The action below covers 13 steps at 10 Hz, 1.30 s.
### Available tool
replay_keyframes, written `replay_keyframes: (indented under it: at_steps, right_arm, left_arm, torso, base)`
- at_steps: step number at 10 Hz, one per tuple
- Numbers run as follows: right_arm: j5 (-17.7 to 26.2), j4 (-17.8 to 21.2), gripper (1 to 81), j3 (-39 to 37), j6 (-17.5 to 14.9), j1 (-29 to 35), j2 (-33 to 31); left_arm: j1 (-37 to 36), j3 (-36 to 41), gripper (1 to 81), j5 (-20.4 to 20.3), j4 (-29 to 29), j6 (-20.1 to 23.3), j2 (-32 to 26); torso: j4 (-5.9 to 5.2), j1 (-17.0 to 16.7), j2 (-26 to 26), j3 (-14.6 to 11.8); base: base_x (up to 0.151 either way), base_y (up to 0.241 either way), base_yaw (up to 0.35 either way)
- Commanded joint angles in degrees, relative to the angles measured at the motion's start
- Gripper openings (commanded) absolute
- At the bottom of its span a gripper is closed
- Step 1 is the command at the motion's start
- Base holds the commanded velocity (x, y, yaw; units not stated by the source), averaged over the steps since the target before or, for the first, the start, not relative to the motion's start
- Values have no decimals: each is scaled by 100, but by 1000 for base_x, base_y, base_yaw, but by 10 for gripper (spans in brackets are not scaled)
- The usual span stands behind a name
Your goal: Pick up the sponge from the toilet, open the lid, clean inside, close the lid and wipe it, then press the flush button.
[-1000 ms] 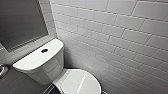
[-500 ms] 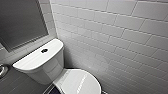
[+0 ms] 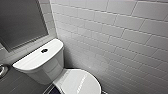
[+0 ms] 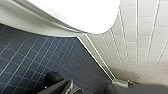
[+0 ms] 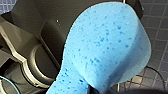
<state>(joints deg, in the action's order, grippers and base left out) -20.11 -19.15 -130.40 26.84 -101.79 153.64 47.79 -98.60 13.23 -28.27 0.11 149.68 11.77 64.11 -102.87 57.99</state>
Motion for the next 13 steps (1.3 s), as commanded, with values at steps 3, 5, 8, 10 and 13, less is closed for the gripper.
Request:
replay_keyframes:
  at_steps: [3,5,8,10,13]
  right_arm:
    - [333,-124,10,-37,5,-189,-155]
    - [342,-124,10,-46,5,-188,-129]
    - [342,-115,10,-55,14,-162,-120]
    - [350,-115,10,-63,23,-153,-111]
    - [359,-98,10,-72,14,-152,-85]
  left_arm:
    - [-555,-178,811,-460,-1383,15,107]
    - [-555,-108,811,-742,-1444,-19,124]
    - [-582,-37,811,-918,-1568,-309,107]
    - [-582,-37,811,-1023,-1576,-503,116]
    - [-625,-11,811,-1129,-1576,-521,107]
  torso:
    - [0,0,0,0]
    - [0,0,0,0]
    - [0,0,0,0]
    - [0,0,0,0]
    - [0,0,0,0]
  base:
    - [0,0,0]
    - [0,0,0]
    - [0,0,0]
    - [0,0,0]
    - [0,0,0]
